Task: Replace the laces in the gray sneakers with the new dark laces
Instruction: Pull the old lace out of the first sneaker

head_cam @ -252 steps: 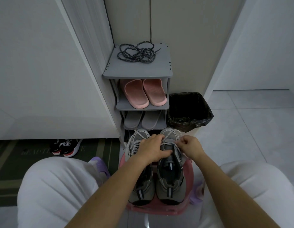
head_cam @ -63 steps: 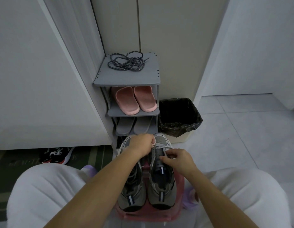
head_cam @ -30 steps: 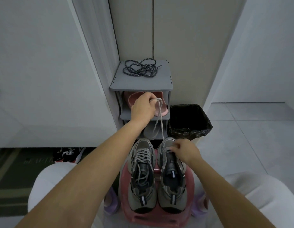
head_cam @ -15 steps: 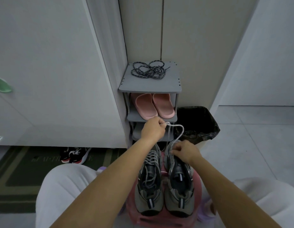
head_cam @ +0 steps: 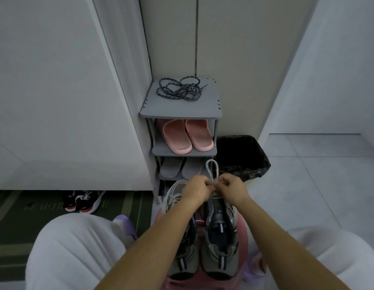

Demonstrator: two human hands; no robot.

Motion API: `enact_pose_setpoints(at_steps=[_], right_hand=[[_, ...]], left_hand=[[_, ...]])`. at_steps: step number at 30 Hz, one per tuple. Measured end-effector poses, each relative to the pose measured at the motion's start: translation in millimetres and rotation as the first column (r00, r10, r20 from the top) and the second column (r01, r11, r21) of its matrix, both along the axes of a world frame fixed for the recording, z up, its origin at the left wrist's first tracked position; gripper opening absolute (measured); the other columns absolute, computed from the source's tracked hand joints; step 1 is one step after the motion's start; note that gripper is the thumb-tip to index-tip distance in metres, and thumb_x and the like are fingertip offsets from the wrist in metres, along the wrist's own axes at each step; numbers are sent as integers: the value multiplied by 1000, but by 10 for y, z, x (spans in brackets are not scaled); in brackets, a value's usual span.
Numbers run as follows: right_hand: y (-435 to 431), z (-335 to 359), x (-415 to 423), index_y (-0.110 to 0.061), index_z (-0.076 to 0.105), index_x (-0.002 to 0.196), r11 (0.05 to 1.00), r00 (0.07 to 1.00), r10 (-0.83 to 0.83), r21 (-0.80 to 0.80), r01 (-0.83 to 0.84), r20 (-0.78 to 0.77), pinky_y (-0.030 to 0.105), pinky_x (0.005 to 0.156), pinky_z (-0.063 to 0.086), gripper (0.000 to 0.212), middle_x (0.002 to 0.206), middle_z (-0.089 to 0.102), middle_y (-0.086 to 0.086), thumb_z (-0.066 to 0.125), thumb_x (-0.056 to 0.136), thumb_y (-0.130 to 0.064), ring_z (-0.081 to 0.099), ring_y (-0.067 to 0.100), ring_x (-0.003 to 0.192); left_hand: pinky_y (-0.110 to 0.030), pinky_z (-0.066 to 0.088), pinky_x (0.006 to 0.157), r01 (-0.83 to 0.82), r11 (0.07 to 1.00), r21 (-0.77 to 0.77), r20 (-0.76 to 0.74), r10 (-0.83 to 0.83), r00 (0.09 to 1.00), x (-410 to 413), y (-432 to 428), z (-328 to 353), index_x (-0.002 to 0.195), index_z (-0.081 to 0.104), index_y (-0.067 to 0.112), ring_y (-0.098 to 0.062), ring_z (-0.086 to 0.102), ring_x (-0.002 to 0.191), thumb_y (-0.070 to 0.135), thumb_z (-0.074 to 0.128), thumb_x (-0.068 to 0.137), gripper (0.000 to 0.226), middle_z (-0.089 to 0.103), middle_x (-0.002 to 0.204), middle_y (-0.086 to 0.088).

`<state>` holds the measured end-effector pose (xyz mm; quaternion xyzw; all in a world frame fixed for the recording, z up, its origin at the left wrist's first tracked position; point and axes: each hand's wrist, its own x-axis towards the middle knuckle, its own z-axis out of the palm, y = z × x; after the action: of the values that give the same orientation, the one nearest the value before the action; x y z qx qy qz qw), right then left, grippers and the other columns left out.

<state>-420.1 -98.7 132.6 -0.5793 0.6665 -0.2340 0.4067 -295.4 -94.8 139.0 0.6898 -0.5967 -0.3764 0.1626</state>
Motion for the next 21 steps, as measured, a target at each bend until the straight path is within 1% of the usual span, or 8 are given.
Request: enact_pose_setpoints(at_steps=[2,6,7,9,11,14,18,21], right_hand=[[-13,10,1,-24,60,70,999,997,-30,12,30,75,43,80,53,15,73,65,2,66,83,-22,63,26,77],[46,43,7,-16,68,81,997,984,-76,1,77,164,44,86,53,8,86,69,9,65,86,-22,66,27,89],[71,35,2,-15,68,89,996,989,-85,10,84,122,41,83,53,16,91,69,8,65,86,-30,65,27,93],[165,27,14,-12,63,108,994,992,-81,63,88,-99,33,78,48,53,104,64,6,64,77,-56,61,26,101],[287,-28,48,-11,57,112,989,970,-46,124,78,-239,35,81,50,83,109,59,8,59,58,-74,58,27,104],[449,-121,109,-8,47,122,976,957,40,216,24,-288,40,90,50,89,121,50,10,67,58,-67,52,28,111],[534,-201,117,-6,29,139,981,961,18,190,37,-277,39,103,41,95,137,38,12,71,66,-51,40,29,126],[540,-201,94,-5,36,134,984,956,21,177,32,-292,38,101,42,87,132,42,12,71,68,-50,43,28,122]], left_hand=[[-34,48,70,2,1000,4,2,-2,1000,-24,1,-30,64,51,21,-25,56,70,33,65,84,28,59,74,-4],[-30,38,62,-32,999,-24,38,33,999,1,-19,-49,56,42,20,-24,49,66,34,63,86,40,50,65,-1],[-29,37,61,-40,999,-25,36,41,998,15,-21,-50,55,42,19,-23,48,64,33,63,87,41,48,61,1],[-27,35,60,-73,997,-33,8,73,997,45,-38,-57,53,40,19,-20,45,60,31,64,87,43,43,55,4],[-26,33,59,-110,993,-34,-24,109,994,73,-67,-50,53,39,21,-16,41,56,28,64,88,43,41,54,5],[-25,36,58,-128,991,-38,-49,126,991,109,-108,-30,56,44,21,-15,48,59,25,62,89,38,48,57,5],[-32,45,64,-178,982,-68,-144,167,975,140,-132,60,61,52,15,-17,53,61,21,60,91,31,56,63,0],[-36,52,74,-257,960,-112,-240,225,944,199,-211,199,80,65,10,-21,60,71,20,59,92,16,64,77,-7]])
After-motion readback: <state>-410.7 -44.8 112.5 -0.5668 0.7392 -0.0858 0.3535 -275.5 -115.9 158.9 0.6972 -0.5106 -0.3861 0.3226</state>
